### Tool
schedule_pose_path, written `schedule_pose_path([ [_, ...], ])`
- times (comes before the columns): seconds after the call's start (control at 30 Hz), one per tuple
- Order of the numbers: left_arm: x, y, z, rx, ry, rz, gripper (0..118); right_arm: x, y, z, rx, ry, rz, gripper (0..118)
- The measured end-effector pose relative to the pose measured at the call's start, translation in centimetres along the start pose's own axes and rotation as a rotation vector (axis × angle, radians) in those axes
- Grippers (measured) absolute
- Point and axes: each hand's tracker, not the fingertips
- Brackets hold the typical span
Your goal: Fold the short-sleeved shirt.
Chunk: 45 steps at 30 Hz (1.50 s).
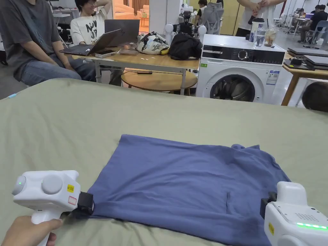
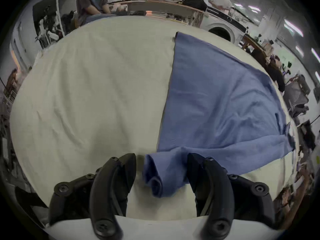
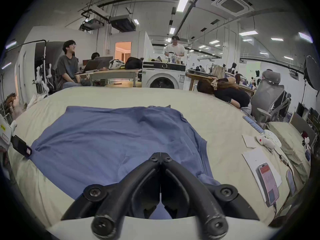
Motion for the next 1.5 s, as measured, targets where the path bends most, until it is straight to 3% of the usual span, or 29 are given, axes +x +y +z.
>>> schedule_pose_path([
  [0.1,1.8,-0.5,0.3,0.029,0.087,-0.081,56,0.7,-0.2,0.3,-0.017,-0.006,0.002,0],
  [0.17,2.6,-1.2,0.4,0.044,0.078,-0.152,42,1.4,-0.3,0.4,-0.036,-0.017,0.002,0],
  [0.27,2.7,-1.2,0.6,0.037,0.029,-0.136,8,3.0,-0.3,0.4,-0.105,-0.027,0.011,0],
  [0.33,2.5,-1.3,0.8,0.037,0.023,-0.15,3,4.3,-0.3,0.3,-0.161,-0.038,0.012,3],
  [0.37,2.4,-1.4,0.9,0.041,0.017,-0.156,3,5.0,-0.3,0.2,-0.176,-0.032,0.011,14],
  [0.4,2.1,-1.4,1.1,0.043,0.005,-0.152,3,5.6,-0.5,0.1,-0.214,-0.033,0.017,34],
  [0.43,1.9,-1.5,1.2,0.043,-0.009,-0.142,3,6.1,-0.8,-0.1,-0.24,-0.036,0.019,47],
  [0.5,1.5,-1.7,1.2,0.054,-0.022,-0.122,3,7.2,-1.7,-0.8,-0.289,-0.035,0.027,50],
  [0.67,1.4,-2.0,1.1,0.068,-0.032,-0.108,3,8.3,-5.0,-2.9,-0.457,-0.016,0.025,48],
  [0.73,1.4,-2.1,1.1,0.071,-0.035,-0.104,3,8.4,-5.8,-3.1,-0.457,0.008,0.016,35],
  [0.8,1.3,-2.1,1.2,0.078,-0.04,-0.101,3,8.2,-5.9,-2.5,-0.406,0.011,0.009,1],
  [0.87,1.2,-2.1,1.4,0.083,-0.046,-0.098,3,8.2,-5.7,-2.6,-0.409,0.057,-0.015,1],
  [0.93,1.2,-2.2,2.0,0.108,-0.053,-0.097,3,7.6,-5.5,-1.9,-0.4,0.041,0.004,1],
  [1.2,2.1,1.5,6.8,0.328,-0.134,-0.086,3,8.6,0.4,-0.9,-0.259,0.079,-0.067,0],
  [1.5,3.1,11.4,4.1,0.335,-0.121,-0.06,3,8.7,7.3,-7.9,-0.215,0.049,-0.072,0],
])
